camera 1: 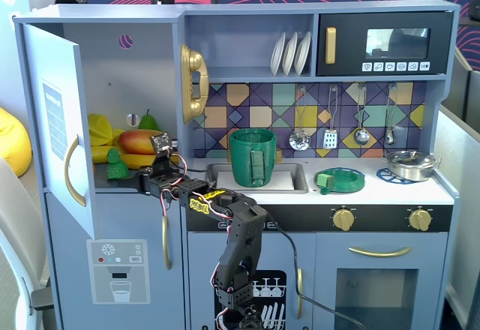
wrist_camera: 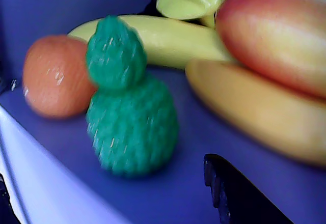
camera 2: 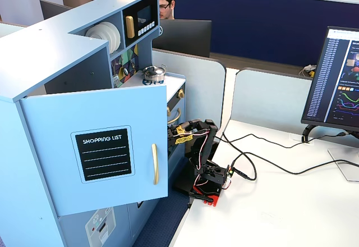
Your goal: Pick up the green pineapple from the left cabinet and place it in the green recipient
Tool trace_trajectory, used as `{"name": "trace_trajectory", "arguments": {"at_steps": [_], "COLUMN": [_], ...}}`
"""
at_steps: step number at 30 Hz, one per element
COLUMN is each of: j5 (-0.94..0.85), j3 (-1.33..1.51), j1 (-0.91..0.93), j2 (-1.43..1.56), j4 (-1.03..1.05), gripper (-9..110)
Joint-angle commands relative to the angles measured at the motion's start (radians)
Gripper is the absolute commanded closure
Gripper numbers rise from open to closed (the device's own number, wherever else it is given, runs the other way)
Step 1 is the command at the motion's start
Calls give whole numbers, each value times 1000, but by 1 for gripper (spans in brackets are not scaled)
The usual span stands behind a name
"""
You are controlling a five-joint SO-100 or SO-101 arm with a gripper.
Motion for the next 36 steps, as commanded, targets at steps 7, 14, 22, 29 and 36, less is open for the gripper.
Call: {"name": "trace_trajectory", "arguments": {"at_steps": [7, 14, 22, 29, 36], "j5": [-2, -5, 12, 20, 32], "j3": [-216, -285, -374, -502, -632], "j1": [11, -14, -25, -9, -3], "j2": [-109, -175, -259, -364, -476], "j4": [-25, -18, -8, 32, 57], "gripper": [56, 56, 57, 57, 57]}}
